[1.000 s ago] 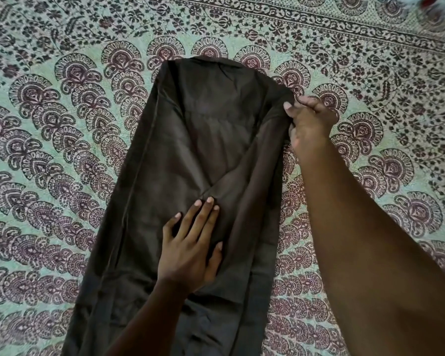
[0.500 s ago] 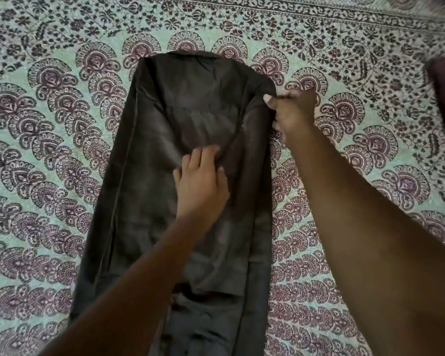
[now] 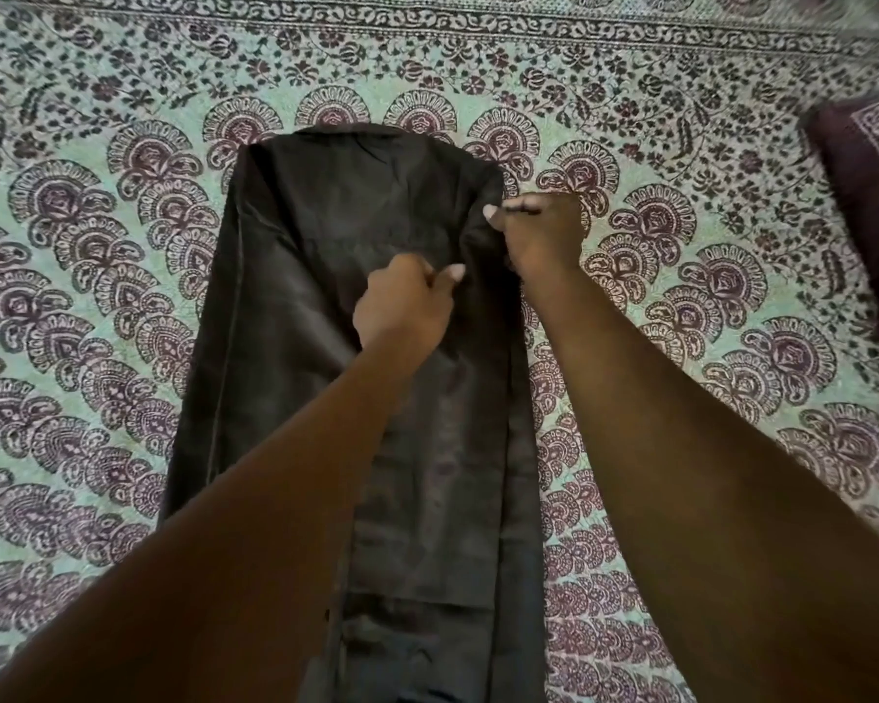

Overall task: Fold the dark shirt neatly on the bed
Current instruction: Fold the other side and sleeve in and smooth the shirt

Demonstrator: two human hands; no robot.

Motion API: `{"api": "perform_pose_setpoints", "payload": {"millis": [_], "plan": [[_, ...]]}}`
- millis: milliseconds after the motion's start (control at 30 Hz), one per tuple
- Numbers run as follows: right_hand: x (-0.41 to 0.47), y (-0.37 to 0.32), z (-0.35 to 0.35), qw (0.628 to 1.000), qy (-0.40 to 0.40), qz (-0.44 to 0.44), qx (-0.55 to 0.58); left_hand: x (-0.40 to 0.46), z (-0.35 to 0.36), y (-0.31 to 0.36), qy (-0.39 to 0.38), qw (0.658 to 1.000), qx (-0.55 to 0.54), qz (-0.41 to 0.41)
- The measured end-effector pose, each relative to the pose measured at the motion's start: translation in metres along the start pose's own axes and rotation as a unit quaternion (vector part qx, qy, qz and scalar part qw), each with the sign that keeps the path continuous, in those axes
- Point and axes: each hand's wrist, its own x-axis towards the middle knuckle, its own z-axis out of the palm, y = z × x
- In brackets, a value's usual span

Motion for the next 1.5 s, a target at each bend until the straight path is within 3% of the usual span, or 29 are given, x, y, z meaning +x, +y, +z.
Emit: {"api": "perform_pose_setpoints", "payload": {"millis": [167, 400, 567, 767, 867, 967, 1167, 1333, 1500], "plan": [[0.003, 0.002, 0.001, 0.998, 0.063, 0.000, 0.005, 0.004, 0.007, -0.003, 0.023, 1.000, 0.005, -0.005], [0.000, -0.003, 0.006, 0.999, 0.037, -0.021, -0.023, 0.001, 0.005, 0.006, 0.034, 0.999, 0.005, -0.015], [0.004, -0.015, 0.011, 0.987, 0.005, 0.063, 0.145, 0.016, 0.008, 0.017, 0.035, 0.999, -0.004, 0.035], [0.001, -0.022, 0.011, 0.956, -0.022, 0.106, 0.271, 0.022, 0.008, 0.012, 0.045, 0.997, -0.054, 0.026], [0.001, -0.018, 0.013, 0.977, -0.032, 0.089, 0.193, 0.024, 0.006, 0.007, 0.050, 0.997, -0.054, 0.030], [-0.002, -0.009, 0.016, 0.998, 0.018, 0.005, 0.057, 0.024, 0.000, 0.010, 0.037, 0.997, -0.062, 0.022], [-0.030, 0.046, 0.003, 0.987, 0.100, -0.114, -0.060, 0.034, -0.004, 0.038, 0.082, 0.992, -0.073, 0.054], [-0.028, 0.064, -0.004, 0.988, 0.057, -0.121, -0.072, 0.075, 0.007, 0.055, 0.054, 0.995, -0.038, 0.077], [-0.018, 0.056, 0.002, 0.983, 0.078, -0.121, -0.111, 0.096, 0.011, 0.057, 0.069, 0.994, -0.072, 0.046]]}}
